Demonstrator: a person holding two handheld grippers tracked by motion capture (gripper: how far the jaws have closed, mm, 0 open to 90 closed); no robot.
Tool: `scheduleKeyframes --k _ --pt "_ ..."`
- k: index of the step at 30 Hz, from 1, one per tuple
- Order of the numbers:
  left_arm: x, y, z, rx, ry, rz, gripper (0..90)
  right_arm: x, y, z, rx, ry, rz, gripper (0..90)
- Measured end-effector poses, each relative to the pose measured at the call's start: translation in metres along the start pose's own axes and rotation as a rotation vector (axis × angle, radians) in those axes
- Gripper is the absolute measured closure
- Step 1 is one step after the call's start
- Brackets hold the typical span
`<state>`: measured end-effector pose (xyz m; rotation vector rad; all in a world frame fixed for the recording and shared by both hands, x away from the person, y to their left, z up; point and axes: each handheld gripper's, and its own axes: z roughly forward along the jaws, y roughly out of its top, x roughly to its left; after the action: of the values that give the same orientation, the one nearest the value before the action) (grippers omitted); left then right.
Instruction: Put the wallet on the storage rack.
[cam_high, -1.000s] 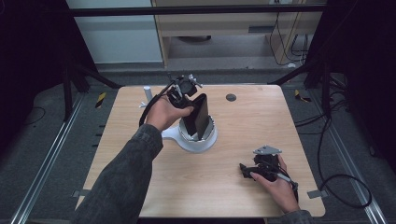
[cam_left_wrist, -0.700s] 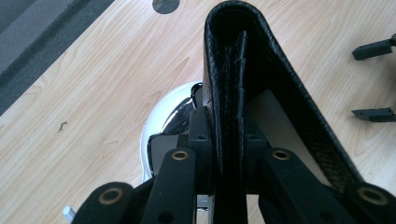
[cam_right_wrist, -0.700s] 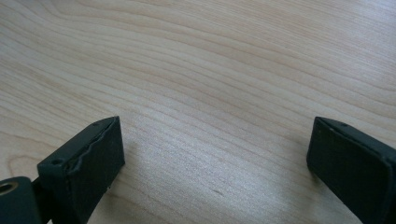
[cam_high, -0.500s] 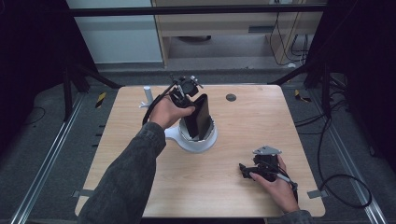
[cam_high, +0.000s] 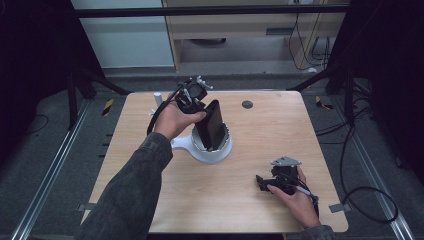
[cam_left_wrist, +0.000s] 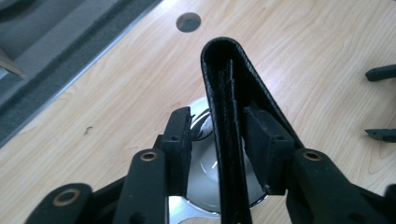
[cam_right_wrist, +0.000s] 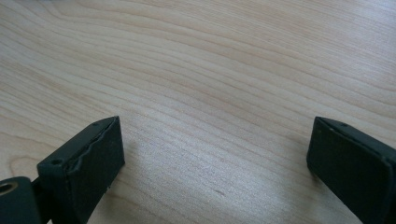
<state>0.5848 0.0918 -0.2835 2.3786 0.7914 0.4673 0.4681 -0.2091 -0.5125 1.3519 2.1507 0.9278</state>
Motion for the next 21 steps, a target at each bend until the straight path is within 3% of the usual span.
scheduleKeyframes --k 7,21 --pt "-0.007 -0.004 -0.026 -0.044 0.018 0.019 55.7 0.000 0.000 0.000 0.000 0.002 0.003 4.2" --pt "-0.014 -0.007 -0.039 -0.073 0.025 0.038 49.2 0.001 0.000 0.000 0.002 0.003 0.005 4.2"
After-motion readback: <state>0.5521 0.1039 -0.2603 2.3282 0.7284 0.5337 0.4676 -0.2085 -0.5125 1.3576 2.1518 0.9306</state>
